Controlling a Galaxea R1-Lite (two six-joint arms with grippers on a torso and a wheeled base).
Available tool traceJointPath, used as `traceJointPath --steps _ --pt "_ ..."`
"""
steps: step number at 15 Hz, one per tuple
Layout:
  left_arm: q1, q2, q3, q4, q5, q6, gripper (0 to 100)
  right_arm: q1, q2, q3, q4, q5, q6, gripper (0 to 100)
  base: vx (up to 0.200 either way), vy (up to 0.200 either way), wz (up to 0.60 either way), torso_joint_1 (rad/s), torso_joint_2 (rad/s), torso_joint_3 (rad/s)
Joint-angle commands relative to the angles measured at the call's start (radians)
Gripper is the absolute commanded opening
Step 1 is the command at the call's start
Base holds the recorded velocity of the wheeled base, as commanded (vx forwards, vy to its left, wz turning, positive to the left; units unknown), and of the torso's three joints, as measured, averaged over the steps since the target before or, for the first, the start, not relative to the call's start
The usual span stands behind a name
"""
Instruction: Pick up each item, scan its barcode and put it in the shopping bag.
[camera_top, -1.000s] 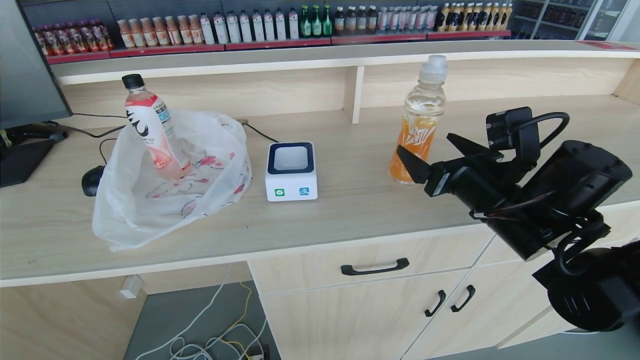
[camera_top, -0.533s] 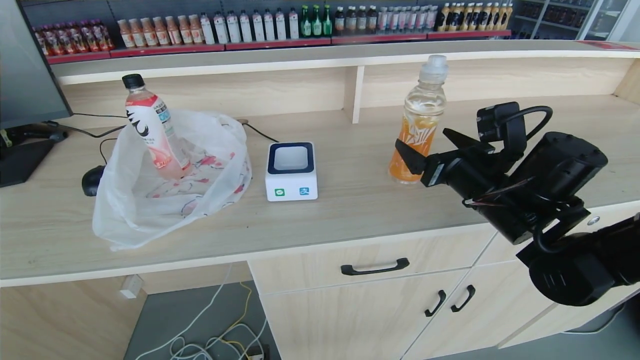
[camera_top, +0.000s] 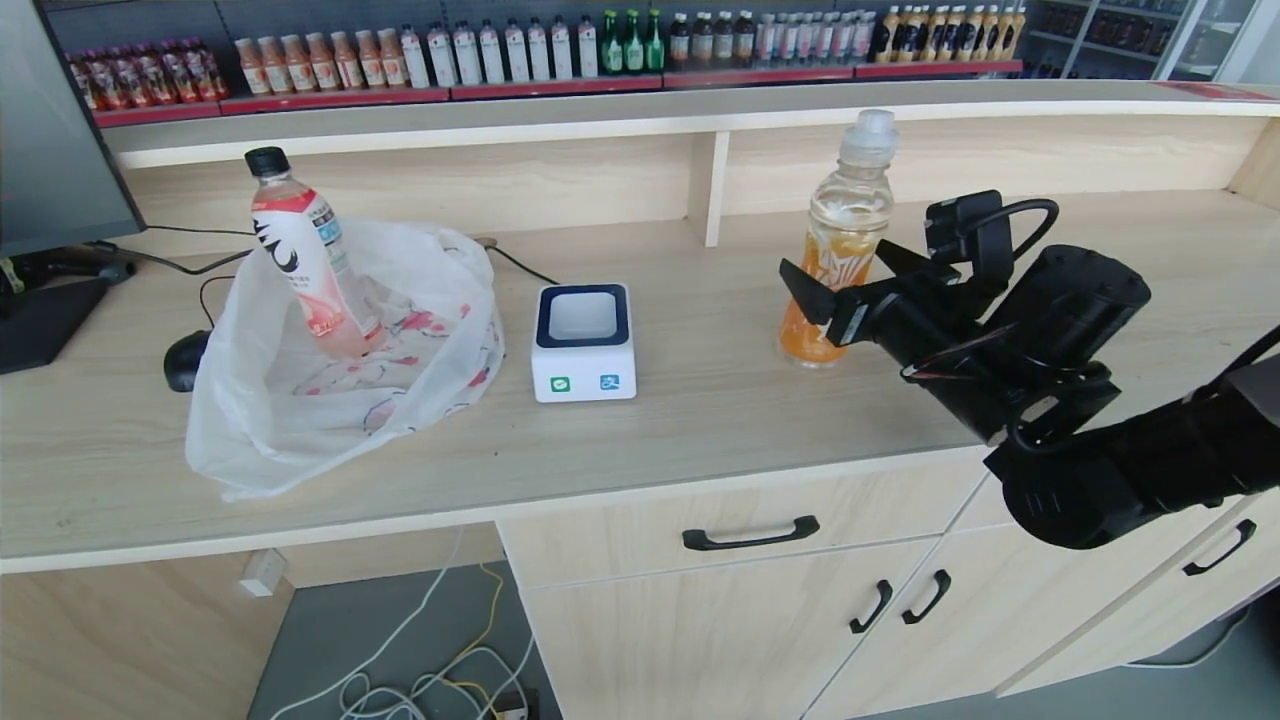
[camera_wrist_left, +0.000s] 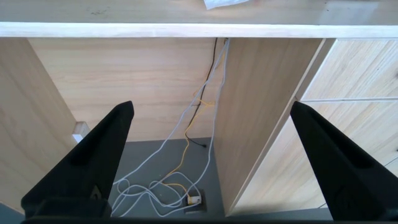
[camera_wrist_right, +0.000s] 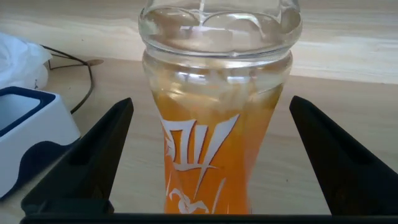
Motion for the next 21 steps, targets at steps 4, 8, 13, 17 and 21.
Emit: traceJointPath --steps 4,8,13,17,21 --pt "0.0 0.0 0.0 0.0 0.0 0.0 100 0.003 0.034 -0.118 0.067 0.001 -0.001 100 0.0 0.0 0.0 0.0 0.0 0.0" --pt "-0.001 0.0 0.0 0.0 0.0 0.0 100 -0.008 0.034 -0.136 0.11 -0.005 -0.012 100 0.0 0.0 0.0 0.0 0.0 0.0" --pt "0.0 0.0 0.0 -0.001 0.0 0.0 100 -0.007 0.059 -0.176 0.134 -0.006 -0.013 100 0.0 0.0 0.0 0.0 0.0 0.0" --pt "0.0 0.0 0.0 0.0 0.0 0.0 100 -0.007 0.088 -0.227 0.134 -0.005 -0.026 100 0.0 0.0 0.0 0.0 0.0 0.0" --pt "0.0 0.0 0.0 -0.001 0.0 0.0 100 -0.005 0.096 -0.233 0.134 -0.008 -0.026 100 0.0 0.0 0.0 0.0 0.0 0.0"
